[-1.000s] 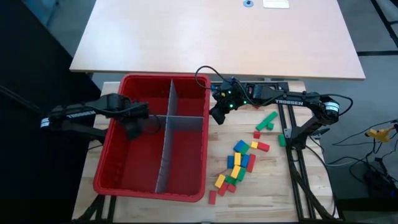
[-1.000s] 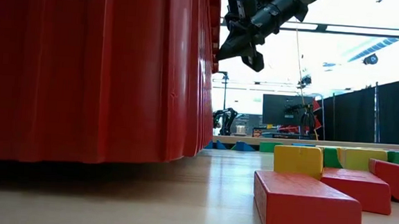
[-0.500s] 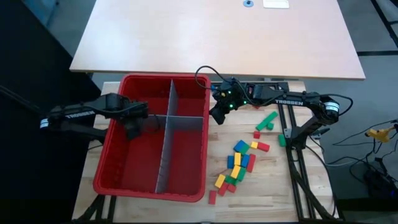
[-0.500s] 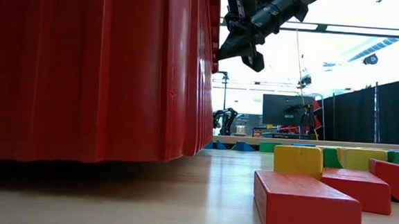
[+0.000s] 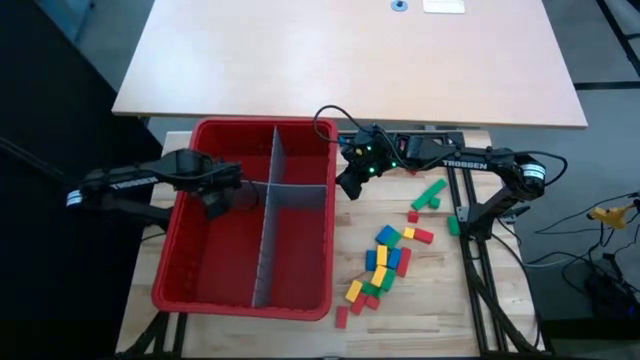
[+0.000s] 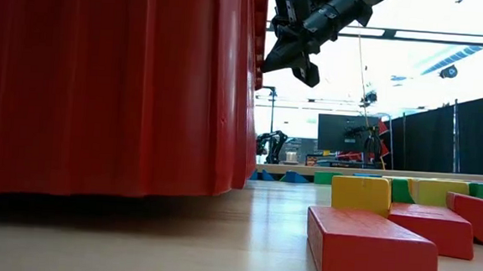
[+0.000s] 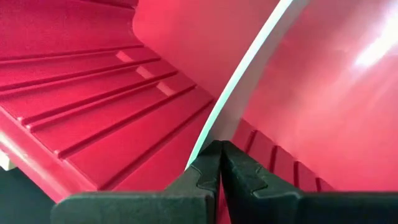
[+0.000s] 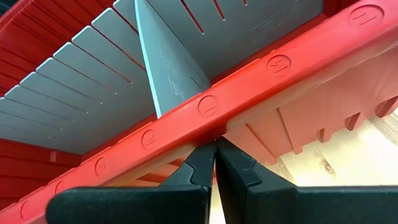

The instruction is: Sort blocks

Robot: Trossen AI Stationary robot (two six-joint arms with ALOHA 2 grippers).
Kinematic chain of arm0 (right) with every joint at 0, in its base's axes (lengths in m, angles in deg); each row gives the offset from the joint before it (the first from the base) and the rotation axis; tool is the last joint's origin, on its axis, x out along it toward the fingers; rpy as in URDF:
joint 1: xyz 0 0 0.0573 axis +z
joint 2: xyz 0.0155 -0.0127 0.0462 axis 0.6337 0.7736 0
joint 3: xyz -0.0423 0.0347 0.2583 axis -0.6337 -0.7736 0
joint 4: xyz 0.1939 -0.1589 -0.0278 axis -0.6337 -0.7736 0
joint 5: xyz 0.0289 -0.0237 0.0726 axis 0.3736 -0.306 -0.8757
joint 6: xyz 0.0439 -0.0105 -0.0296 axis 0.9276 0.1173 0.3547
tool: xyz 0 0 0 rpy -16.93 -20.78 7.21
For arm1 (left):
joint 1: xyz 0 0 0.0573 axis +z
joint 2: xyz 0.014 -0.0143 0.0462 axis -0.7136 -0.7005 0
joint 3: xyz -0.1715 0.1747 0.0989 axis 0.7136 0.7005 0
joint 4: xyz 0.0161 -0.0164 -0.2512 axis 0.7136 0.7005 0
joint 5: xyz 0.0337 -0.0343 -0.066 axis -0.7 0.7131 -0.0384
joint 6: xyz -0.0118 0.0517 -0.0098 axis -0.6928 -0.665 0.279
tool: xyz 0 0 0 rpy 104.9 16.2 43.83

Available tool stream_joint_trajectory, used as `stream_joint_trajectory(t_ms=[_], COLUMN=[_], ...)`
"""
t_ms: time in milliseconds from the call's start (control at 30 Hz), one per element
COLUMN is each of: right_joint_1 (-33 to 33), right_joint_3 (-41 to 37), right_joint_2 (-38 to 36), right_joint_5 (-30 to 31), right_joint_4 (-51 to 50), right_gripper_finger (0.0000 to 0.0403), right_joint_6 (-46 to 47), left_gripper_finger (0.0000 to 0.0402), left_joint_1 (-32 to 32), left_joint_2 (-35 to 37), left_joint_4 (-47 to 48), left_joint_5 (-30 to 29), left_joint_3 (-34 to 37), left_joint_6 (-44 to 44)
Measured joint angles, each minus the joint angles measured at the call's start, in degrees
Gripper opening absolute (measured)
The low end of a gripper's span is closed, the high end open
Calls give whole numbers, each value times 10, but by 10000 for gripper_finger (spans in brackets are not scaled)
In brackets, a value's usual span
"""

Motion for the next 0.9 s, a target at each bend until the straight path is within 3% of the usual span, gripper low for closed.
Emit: stream_joint_trajectory(t_ms=[433, 633, 900], right_joint_1=[0, 0, 0], right_joint_3=[0, 0, 0], right_joint_2=[0, 0, 0], right_joint_5=[0, 0, 0], right_joint_4=[0, -2, -3], right_gripper_finger=[0, 0, 0], right_joint_6=[2, 2, 1], left_gripper_finger=[0, 0, 0], left_joint_1=[1, 1, 0], left_joint_2=[-3, -2, 1], left_joint_4=[2, 1, 1], left_joint_5=[-19, 73, 79], left_joint_3=[0, 0, 0], left_joint_6=[0, -19, -13])
